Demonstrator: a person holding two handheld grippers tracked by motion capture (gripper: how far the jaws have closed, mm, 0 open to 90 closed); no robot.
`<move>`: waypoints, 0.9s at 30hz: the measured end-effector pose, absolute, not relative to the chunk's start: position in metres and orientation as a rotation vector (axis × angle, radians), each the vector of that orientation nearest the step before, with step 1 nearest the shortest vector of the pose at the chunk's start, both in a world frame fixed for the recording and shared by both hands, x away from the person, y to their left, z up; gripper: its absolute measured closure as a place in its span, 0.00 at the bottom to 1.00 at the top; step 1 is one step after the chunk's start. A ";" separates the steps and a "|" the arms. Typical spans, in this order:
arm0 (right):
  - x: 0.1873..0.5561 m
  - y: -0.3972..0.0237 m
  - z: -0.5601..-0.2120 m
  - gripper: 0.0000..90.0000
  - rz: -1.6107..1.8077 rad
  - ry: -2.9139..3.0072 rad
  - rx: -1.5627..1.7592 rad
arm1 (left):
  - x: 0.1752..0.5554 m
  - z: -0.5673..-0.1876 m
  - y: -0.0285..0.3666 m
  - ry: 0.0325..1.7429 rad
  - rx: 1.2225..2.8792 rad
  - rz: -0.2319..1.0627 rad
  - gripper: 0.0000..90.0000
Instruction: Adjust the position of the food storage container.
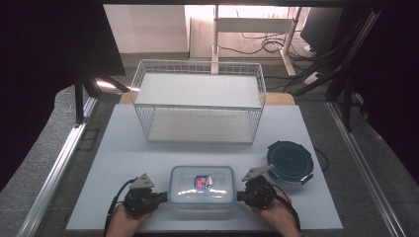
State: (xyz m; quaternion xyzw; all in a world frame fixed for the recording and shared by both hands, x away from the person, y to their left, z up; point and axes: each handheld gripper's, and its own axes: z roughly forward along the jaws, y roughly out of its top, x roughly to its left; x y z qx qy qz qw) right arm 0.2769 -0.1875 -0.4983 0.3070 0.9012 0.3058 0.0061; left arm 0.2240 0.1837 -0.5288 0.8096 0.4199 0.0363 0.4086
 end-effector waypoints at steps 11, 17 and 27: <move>0.293 -0.171 -0.501 0.99 1.002 2.814 0.950 | 0.230 -0.529 0.197 1.082 2.035 0.103 0.99; 0.285 -0.186 -0.497 0.92 1.001 2.753 0.903 | 0.227 -0.527 0.209 1.112 1.998 0.157 0.77; 0.276 -0.212 -0.490 0.33 1.139 2.575 0.885 | 0.217 -0.529 0.228 1.151 1.979 0.244 0.30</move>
